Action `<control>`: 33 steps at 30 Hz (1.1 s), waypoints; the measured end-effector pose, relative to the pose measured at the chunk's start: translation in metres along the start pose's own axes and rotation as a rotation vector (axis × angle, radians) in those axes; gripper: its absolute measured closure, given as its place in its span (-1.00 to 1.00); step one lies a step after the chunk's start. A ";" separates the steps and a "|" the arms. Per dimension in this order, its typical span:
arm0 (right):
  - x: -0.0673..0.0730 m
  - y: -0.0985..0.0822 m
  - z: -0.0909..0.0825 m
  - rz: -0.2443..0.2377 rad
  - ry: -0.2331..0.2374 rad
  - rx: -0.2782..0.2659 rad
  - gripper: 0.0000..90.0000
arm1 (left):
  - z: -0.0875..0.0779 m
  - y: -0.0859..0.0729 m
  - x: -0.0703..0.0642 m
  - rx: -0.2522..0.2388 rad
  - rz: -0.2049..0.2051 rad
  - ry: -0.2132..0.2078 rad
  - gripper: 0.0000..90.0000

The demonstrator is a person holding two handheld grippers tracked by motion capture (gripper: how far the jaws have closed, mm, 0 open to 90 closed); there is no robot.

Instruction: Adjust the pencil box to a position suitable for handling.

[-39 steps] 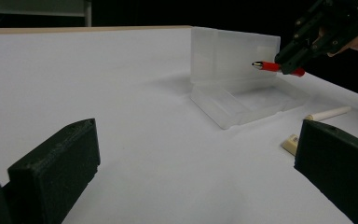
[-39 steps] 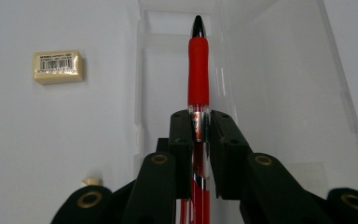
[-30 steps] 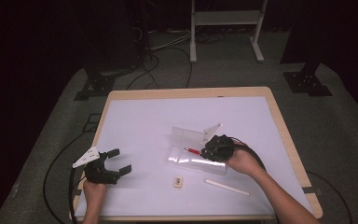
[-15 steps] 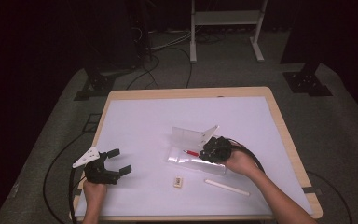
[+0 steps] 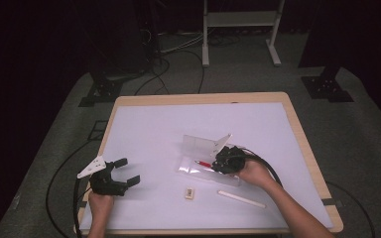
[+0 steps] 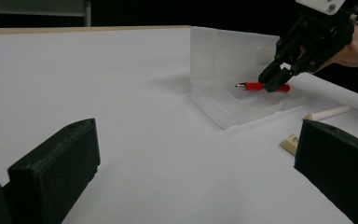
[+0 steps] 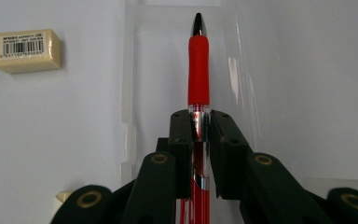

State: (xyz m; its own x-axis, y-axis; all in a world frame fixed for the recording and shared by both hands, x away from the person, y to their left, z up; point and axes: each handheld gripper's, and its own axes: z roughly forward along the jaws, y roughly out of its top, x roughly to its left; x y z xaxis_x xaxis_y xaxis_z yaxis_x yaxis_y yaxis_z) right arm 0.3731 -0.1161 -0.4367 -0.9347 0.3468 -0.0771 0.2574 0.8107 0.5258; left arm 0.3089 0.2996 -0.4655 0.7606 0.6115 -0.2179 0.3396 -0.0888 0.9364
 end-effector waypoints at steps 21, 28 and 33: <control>-0.003 -0.006 0.007 0.033 0.022 0.015 0.71 | 0.000 0.000 0.000 0.002 -0.002 0.001 -1.00; -0.003 -0.008 0.004 0.034 0.026 0.002 0.65 | 0.000 0.000 0.000 0.001 -0.003 0.002 -1.00; -0.001 -0.009 -0.003 0.037 0.021 -0.013 0.62 | 0.000 0.000 0.000 0.002 -0.002 0.002 -1.00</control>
State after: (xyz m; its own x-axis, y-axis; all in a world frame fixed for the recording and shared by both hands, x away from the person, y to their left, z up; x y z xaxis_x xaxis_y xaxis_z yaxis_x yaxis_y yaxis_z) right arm 0.3706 -0.1251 -0.4392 -0.9296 0.3665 -0.0391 0.2893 0.7913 0.5386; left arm 0.3089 0.2996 -0.4656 0.7586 0.6135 -0.2193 0.3424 -0.0890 0.9353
